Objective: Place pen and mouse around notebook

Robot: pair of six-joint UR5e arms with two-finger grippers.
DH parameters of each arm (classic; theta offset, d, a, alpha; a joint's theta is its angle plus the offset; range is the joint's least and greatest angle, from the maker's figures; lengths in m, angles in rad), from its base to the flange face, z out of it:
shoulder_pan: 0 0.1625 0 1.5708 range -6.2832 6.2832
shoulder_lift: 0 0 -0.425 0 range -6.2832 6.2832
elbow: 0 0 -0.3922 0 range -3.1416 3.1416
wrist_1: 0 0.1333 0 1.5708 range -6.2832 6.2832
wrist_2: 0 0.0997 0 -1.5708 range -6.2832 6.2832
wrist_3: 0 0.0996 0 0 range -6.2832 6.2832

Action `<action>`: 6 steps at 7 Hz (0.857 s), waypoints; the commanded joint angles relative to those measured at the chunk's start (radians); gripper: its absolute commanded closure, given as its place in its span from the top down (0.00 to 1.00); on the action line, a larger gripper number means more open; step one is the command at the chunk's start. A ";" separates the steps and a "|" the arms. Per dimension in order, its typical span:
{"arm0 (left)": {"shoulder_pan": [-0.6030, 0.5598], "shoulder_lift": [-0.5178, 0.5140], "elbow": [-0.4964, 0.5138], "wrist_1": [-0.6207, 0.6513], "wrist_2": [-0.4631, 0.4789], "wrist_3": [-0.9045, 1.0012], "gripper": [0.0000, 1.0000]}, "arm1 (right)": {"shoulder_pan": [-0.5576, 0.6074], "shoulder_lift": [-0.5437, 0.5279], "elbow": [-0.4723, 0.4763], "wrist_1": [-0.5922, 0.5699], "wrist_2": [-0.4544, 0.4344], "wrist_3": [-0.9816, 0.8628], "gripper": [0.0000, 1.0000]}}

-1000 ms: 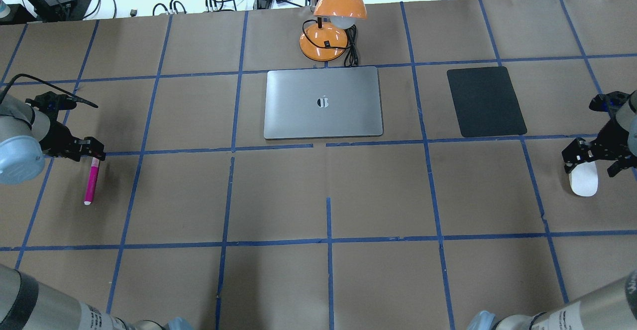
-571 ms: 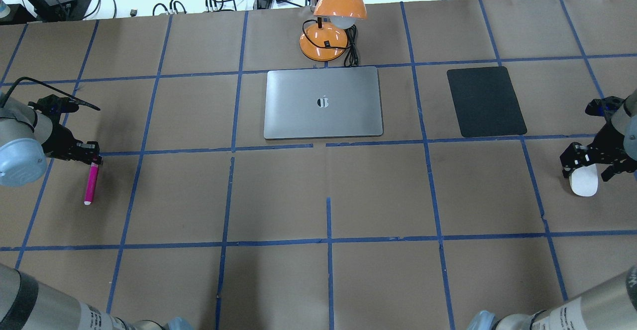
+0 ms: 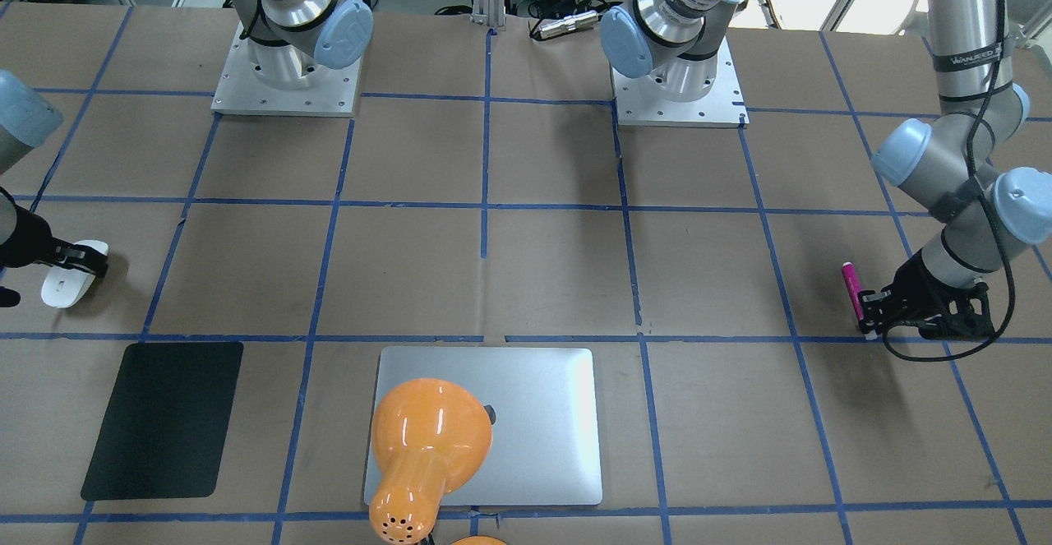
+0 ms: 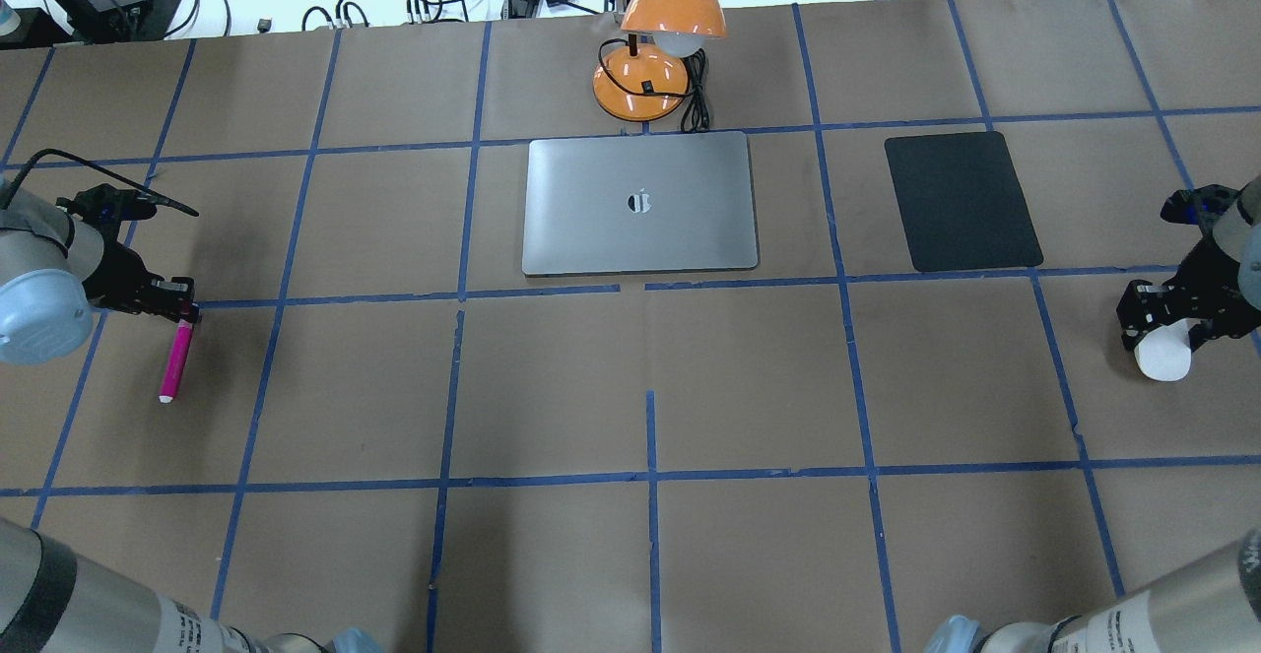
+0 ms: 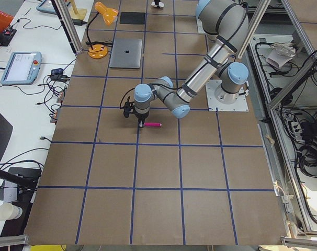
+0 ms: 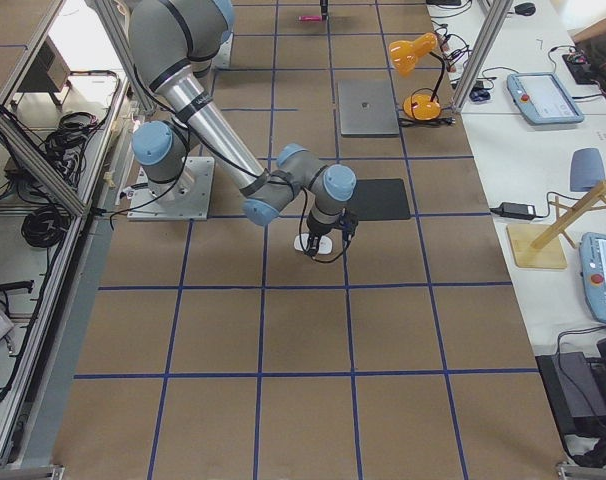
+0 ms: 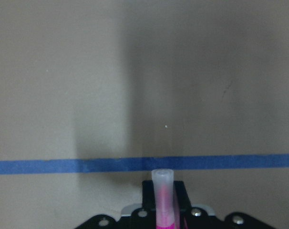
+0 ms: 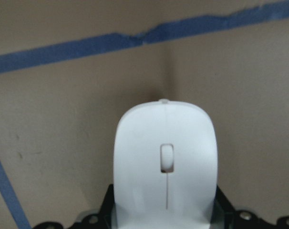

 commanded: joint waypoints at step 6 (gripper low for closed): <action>-0.415 0.011 0.237 -0.339 0.061 -1.061 0.00 | 0.393 0.211 -0.396 0.162 0.055 0.031 0.10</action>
